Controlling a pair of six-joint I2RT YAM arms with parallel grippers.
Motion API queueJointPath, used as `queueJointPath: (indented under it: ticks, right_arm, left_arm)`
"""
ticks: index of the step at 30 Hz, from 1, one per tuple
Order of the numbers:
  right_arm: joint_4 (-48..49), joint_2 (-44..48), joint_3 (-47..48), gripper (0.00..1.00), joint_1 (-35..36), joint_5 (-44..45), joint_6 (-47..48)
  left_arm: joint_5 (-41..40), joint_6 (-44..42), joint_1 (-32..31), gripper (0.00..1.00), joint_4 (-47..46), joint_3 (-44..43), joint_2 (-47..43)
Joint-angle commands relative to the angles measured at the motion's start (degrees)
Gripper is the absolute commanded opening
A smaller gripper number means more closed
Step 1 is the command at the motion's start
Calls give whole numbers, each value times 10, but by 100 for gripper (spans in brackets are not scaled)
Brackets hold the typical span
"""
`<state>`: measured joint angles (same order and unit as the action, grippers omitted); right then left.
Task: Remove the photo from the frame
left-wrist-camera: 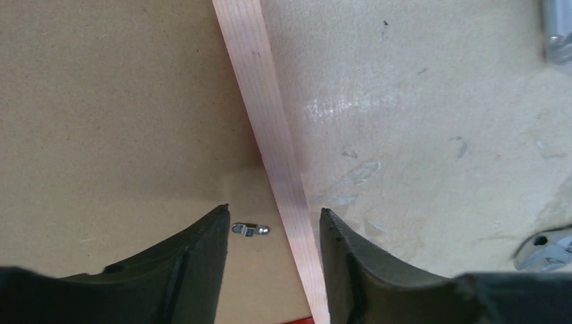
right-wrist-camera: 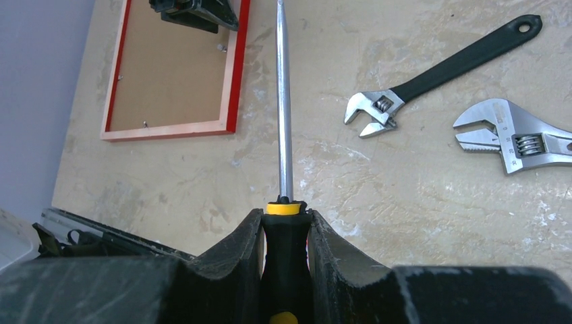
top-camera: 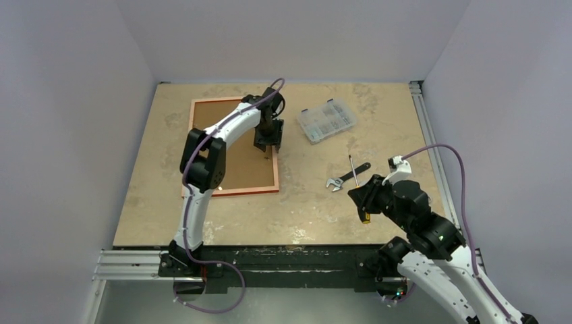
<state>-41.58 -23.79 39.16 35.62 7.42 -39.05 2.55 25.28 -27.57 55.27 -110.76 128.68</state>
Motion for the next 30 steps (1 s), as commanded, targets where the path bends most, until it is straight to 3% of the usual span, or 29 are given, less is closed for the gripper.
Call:
queueJointPath:
  ticks: [1,12,16,18,22,24,27,30]
  right_arm:
    - [28,-12,16,0,1,13,6]
    - [45,-9,-15,0,0,5,2]
    - [47,-12,-14,0,0,14,7]
    - [43,-20,-10,0,0,14,9]
    - [51,-15,-16,0,0,11,10]
    - [51,-14,-12,0,1,14,13]
    - [46,-21,-9,0,0,10,14]
    - [53,-14,-16,0,0,-1,14]
  left_arm:
    - [-23,-34,-13,46,-10,-7,10]
    - [-58,-45,-44,39,10,-63,66]
    - [-78,-73,-57,26,44,-85,86]
    - [-87,-97,-64,21,35,-61,74]
    - [-99,-150,-79,2,22,-9,40]
    - [-100,-204,-99,0,3,35,7]
    - [-143,-286,-134,0,-87,176,-85]
    - [-116,-317,-140,0,-105,265,-142]
